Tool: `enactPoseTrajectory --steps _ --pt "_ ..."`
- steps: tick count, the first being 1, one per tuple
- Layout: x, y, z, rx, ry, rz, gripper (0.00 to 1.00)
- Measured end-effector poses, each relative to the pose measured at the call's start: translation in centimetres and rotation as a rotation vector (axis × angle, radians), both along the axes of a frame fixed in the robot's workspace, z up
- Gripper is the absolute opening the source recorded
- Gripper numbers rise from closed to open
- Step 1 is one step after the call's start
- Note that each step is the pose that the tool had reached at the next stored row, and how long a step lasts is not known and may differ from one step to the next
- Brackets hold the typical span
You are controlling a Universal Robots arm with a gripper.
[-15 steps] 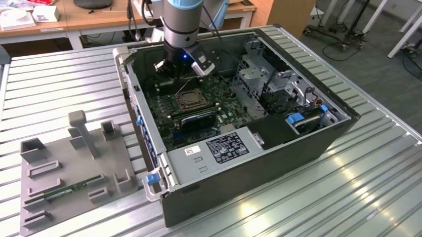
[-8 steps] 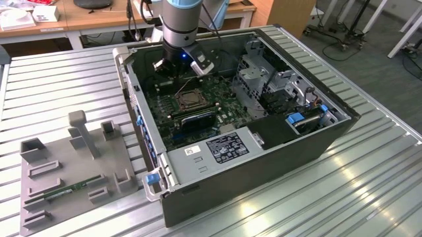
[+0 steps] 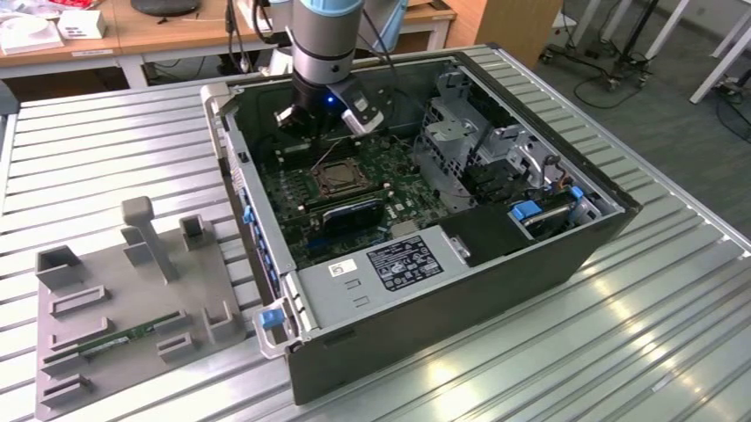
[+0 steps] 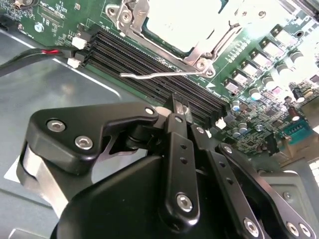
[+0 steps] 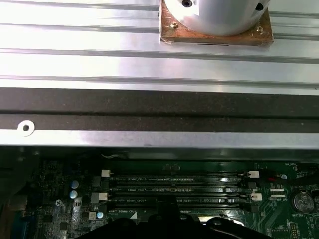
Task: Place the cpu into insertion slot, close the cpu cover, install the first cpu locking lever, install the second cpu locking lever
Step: 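Install the first cpu locking lever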
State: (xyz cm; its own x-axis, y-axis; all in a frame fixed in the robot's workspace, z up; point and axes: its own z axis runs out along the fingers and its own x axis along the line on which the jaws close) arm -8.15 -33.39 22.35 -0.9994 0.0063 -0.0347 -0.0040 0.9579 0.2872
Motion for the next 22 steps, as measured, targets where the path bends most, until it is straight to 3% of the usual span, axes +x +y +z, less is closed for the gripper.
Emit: enactPoseTrajectory --steps 10,17,22 --pt "1.32 -0.01 -0.23 -0.0005 0.0001 -0.001 0.11" --pt "1.68 -0.05 -0.24 -0.0142 0.0002 -0.001 0.11" --pt "1.68 -0.11 -0.23 -0.0152 0.0002 -0.001 0.11"
